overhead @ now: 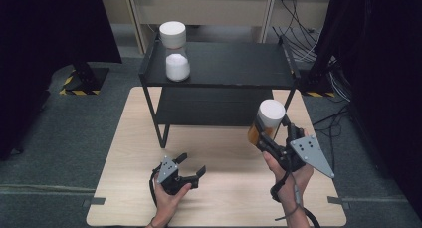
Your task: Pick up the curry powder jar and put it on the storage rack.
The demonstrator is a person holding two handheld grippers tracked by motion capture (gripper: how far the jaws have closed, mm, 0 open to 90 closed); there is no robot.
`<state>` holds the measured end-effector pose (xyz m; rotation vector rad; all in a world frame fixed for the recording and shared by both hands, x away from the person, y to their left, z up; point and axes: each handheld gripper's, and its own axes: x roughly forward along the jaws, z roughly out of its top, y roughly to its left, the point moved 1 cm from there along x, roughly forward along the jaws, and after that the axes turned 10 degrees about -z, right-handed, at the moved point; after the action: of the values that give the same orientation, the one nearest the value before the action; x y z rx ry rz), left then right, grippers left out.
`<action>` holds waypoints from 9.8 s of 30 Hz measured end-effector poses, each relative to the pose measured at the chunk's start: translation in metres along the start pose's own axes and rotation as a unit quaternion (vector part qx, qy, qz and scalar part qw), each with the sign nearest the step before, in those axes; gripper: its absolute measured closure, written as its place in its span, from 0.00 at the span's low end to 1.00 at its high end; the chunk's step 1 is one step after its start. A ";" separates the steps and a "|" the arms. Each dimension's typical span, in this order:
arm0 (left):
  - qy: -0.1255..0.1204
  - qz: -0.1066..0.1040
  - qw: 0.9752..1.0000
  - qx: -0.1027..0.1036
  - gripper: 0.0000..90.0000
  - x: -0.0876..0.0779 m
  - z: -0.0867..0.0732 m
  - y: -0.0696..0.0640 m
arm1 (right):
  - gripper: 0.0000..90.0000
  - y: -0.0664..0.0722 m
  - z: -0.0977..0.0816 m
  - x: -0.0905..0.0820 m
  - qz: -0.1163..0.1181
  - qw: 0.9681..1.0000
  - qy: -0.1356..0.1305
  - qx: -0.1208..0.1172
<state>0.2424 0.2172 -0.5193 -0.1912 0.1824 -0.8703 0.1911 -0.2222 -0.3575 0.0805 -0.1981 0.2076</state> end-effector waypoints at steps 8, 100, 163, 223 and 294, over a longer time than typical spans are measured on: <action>0.000 0.000 1.000 0.001 0.09 0.000 0.000 0.000 | 0.38 0.000 0.010 0.005 -0.001 1.000 -0.006 0.004; -0.002 -0.003 1.000 0.000 0.10 0.000 -0.001 0.001 | 0.38 0.005 0.097 0.070 -0.018 1.000 -0.017 0.017; -0.003 -0.004 1.000 -0.003 0.09 0.000 0.000 0.003 | 0.38 0.006 0.100 0.140 -0.055 0.998 0.022 -0.009; -0.002 -0.003 1.000 -0.003 0.09 0.001 0.000 0.002 | 0.01 0.015 0.095 0.125 -0.068 0.995 -0.006 -0.074; -0.001 -0.005 1.000 -0.009 0.09 0.001 0.001 0.005 | 0.01 -0.027 -0.029 -0.005 0.020 0.999 0.006 -0.025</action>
<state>0.2468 0.2198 -0.5197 -0.2104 0.1885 -0.8788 0.1975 -0.2467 -0.3889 0.0264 -0.1928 0.2427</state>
